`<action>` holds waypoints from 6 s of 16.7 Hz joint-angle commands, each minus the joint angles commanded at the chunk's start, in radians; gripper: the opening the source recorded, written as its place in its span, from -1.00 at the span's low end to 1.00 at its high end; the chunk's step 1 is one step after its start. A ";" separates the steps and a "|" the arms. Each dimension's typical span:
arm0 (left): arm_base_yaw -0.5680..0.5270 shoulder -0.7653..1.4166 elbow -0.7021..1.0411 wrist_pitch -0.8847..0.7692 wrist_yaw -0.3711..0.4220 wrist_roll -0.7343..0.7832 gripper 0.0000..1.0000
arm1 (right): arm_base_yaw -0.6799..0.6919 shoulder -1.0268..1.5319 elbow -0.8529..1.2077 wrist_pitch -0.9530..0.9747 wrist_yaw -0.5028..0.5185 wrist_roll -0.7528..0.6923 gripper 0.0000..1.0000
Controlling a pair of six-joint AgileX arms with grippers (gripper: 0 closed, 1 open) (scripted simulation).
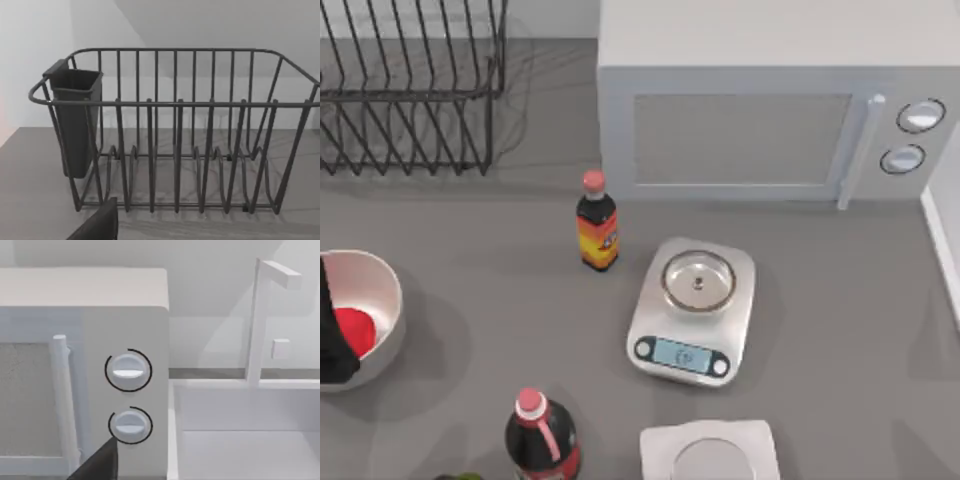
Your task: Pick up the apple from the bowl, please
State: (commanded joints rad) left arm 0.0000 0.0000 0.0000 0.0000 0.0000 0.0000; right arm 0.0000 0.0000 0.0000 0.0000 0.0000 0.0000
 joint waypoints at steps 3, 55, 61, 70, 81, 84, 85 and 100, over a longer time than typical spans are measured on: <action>0.000 0.000 0.000 0.000 0.000 0.000 1.00 | 0.000 0.000 0.000 0.000 0.000 0.000 1.00; -0.008 1.683 1.183 -1.069 0.000 0.011 1.00 | 0.000 0.000 0.000 0.000 0.000 0.000 1.00; -0.008 1.777 1.067 -0.855 0.000 0.014 1.00 | 0.000 0.000 0.000 0.000 0.000 0.000 1.00; -0.007 1.881 0.946 -0.636 0.001 0.017 1.00 | 0.000 0.000 0.000 0.000 0.000 0.000 1.00; -0.007 1.881 0.946 -0.636 0.001 0.017 -0.51 | 0.000 0.000 0.000 0.000 0.000 0.000 1.00; -0.007 1.881 0.946 -0.636 0.001 0.017 -0.96 | 0.000 0.000 0.000 0.000 0.000 0.000 1.00; -0.007 1.881 0.946 -0.636 0.001 0.017 -1.00 | 0.000 0.000 0.000 0.000 0.000 0.000 1.00; -0.007 1.794 1.196 -0.940 0.001 0.030 -1.00 | 0.000 0.000 0.000 0.000 0.000 0.000 1.00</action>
State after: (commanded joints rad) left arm -0.0070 1.7943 1.1963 -0.9402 0.0007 0.0302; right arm 0.0000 0.0000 0.0000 0.0000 0.0000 0.0000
